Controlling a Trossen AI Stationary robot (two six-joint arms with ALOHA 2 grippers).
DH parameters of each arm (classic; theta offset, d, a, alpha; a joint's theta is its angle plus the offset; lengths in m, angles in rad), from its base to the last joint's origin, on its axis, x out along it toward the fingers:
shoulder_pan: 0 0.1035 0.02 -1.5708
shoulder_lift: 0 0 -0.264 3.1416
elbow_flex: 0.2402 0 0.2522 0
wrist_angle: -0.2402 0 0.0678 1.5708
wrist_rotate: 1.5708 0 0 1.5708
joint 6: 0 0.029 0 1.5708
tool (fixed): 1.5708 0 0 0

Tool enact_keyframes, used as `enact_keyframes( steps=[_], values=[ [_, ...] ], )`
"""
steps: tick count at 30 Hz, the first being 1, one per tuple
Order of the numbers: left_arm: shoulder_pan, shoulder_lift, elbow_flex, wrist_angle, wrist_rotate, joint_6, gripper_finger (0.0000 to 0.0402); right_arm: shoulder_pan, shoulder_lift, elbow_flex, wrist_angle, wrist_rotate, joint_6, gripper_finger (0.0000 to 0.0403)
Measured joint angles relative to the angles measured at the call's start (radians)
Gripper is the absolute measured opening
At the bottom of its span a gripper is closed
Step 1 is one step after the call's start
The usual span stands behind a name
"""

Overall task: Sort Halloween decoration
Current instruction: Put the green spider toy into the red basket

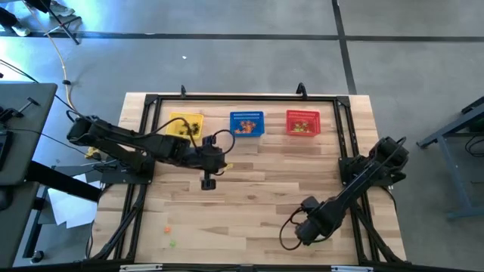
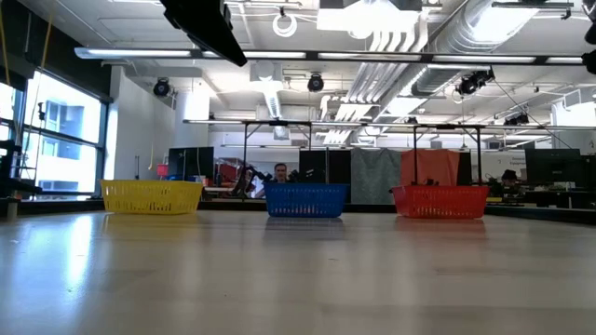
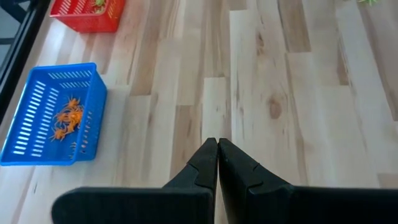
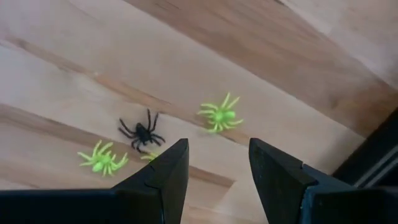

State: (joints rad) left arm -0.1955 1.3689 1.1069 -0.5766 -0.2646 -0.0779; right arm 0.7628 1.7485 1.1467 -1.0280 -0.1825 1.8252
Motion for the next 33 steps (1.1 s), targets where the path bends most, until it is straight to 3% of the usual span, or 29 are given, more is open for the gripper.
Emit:
enact_keyframes(
  steps=[16,22,25,31,33],
  values=[
    [-0.023,0.000,0.000,0.001,-0.011,-0.026,0.0000,-0.001,-0.011,-0.268,0.353,-0.062,-0.031,0.0165],
    [-0.022,0.000,0.000,0.008,-0.011,-0.026,0.0000,-0.002,-0.015,-0.282,0.361,-0.064,-0.027,0.0159],
    [-0.021,0.000,0.000,0.007,-0.011,-0.025,0.0000,-0.004,-0.019,-0.282,0.362,-0.061,-0.027,0.0131],
    [-0.021,0.000,0.000,0.007,-0.012,-0.025,0.0000,-0.005,-0.026,-0.284,0.370,-0.055,-0.036,0.0028],
    [-0.021,0.000,0.000,0.007,-0.012,-0.025,0.0000,-0.005,-0.026,-0.284,0.370,-0.057,-0.045,0.0011]
  ],
)
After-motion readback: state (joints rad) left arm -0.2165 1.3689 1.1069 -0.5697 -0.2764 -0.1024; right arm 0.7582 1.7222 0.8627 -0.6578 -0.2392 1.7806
